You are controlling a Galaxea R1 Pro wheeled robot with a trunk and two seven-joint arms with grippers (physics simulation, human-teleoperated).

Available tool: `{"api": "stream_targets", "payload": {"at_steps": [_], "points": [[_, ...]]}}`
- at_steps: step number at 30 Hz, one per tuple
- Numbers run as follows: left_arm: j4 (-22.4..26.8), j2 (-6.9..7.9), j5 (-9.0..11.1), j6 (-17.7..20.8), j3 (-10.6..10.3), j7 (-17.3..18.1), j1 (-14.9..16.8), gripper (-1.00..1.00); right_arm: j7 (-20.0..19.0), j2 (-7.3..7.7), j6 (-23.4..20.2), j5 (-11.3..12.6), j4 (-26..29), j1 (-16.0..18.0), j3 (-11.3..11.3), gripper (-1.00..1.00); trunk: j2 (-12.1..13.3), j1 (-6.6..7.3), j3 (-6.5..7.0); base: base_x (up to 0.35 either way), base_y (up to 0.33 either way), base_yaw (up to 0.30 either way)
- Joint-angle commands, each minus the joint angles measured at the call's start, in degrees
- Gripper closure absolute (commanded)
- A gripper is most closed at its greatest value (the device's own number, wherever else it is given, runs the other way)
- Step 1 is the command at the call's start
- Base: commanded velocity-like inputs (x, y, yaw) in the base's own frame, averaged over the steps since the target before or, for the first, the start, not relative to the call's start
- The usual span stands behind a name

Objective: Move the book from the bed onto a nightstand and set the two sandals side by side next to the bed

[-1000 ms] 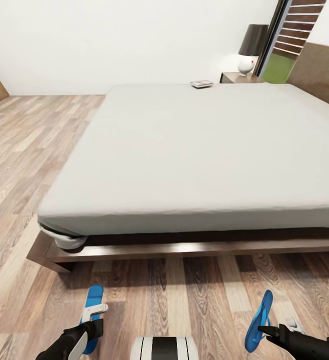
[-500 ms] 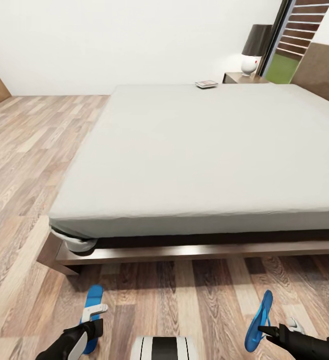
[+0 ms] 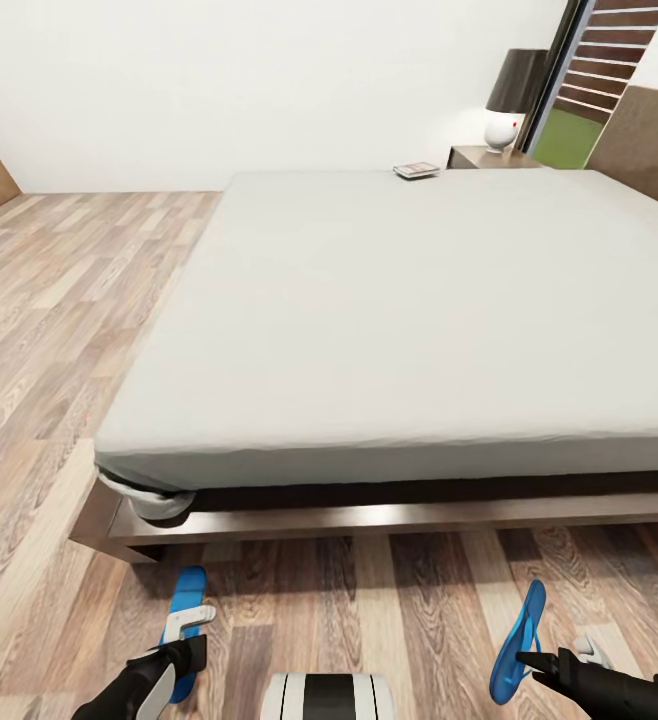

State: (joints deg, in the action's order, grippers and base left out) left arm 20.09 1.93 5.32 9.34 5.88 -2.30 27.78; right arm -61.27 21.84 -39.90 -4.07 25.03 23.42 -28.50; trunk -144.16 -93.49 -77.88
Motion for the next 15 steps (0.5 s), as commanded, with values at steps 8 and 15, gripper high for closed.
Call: {"api": "stream_targets", "payload": {"at_steps": [8, 15], "points": [[0.1, -0.08, 0.6, 0.5, 0.0, -0.1, 0.0, 1.0, -0.3, -0.04, -0.4, -0.4, 0.0, 0.0, -0.4, 1.0, -0.1, -0.07, -0.7, 0.002, 0.0, 0.0], [0.1, -0.08, 0.6, 0.6, 0.0, -0.1, 0.0, 1.0, -0.3, -0.04, -0.4, -0.4, 0.0, 0.0, -0.4, 1.0, -0.1, -0.25, -2.25, 0.0, 0.0, 0.0]]}}
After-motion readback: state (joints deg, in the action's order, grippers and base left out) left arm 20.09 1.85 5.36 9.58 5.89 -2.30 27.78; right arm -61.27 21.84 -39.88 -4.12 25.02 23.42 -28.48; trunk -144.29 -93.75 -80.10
